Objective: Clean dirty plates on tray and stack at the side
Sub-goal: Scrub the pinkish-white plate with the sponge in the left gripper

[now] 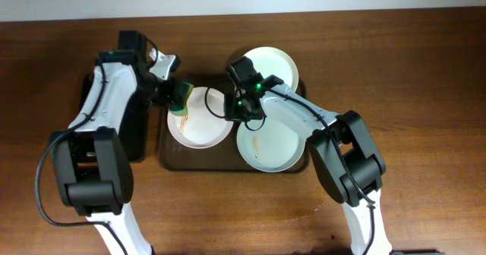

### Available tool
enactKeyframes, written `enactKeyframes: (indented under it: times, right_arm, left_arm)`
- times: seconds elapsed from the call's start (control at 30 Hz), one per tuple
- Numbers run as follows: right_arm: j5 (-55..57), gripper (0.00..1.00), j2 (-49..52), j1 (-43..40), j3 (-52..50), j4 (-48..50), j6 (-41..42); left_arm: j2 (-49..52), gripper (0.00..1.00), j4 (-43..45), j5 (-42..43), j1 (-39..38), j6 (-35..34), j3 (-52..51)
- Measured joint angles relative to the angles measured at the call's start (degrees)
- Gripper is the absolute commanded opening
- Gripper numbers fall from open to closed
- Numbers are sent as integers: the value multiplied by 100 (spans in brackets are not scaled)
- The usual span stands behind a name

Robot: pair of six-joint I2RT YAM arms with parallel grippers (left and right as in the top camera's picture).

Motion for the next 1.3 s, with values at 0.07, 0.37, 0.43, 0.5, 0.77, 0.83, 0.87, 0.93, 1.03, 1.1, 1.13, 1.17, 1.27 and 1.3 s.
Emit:
enactKeyframes:
  times: [0.07, 0.37, 0.43, 0.5, 0.77, 0.83, 0.87, 0.93, 1.03, 1.1, 1.13, 1.17, 1.27, 1.3]
  right_arm:
    - [-33, 4, 0, 0, 0, -9, 2]
    - [-55, 4, 9, -11, 0, -15, -22]
    - [-52, 4, 9, -11, 0, -15, -35]
    - [-52, 4, 9, -11, 0, -15, -42]
    - [-52, 4, 11, -11, 2, 94, 129]
    - [-50, 4, 11, -11, 2, 96, 142]
    - [-50, 4, 11, -11, 2, 83, 146]
    - [-46, 4, 11, -22, 2, 46, 133]
    - [-52, 4, 11, -26, 2, 28, 81]
    - [-55, 4, 11, -26, 2, 26, 79]
    - [-52, 4, 11, -26, 2, 26, 79]
    - [-55, 4, 11, -26, 2, 28, 81]
    - [-55, 4, 11, -26, 2, 31, 79]
    - [-55, 5, 11, -26, 2, 28, 79]
  left_arm:
    - [2, 1, 535, -136, -66, -173, -459]
    - [-173, 1, 1010, -708, -369, -503, -1515]
    - [-179, 1, 608, -131, -621, -538, -1587]
    - [-177, 1, 503, 341, -667, -636, -1690]
    - [-162, 1, 2975, -815, -94, -1858, -1794]
    - [-153, 1, 3143, -946, -146, -1895, -1799]
    - [-153, 1, 3056, -905, -181, -1902, -1794]
    - [-153, 1, 2605, -546, -186, -1904, -1768]
    - [-140, 1, 1676, 605, -173, -1902, -1753]
    - [-101, 1, 1738, 1287, -170, -1902, -1777]
    - [-96, 1, 1880, 1624, -155, -1899, -1786]
    - [-94, 1, 2288, 1805, -39, -1902, -1794]
    - [-81, 1, 3073, 949, 160, -1904, -1814]
    - [-81, 1, 3093, 671, 160, -1908, -1814]
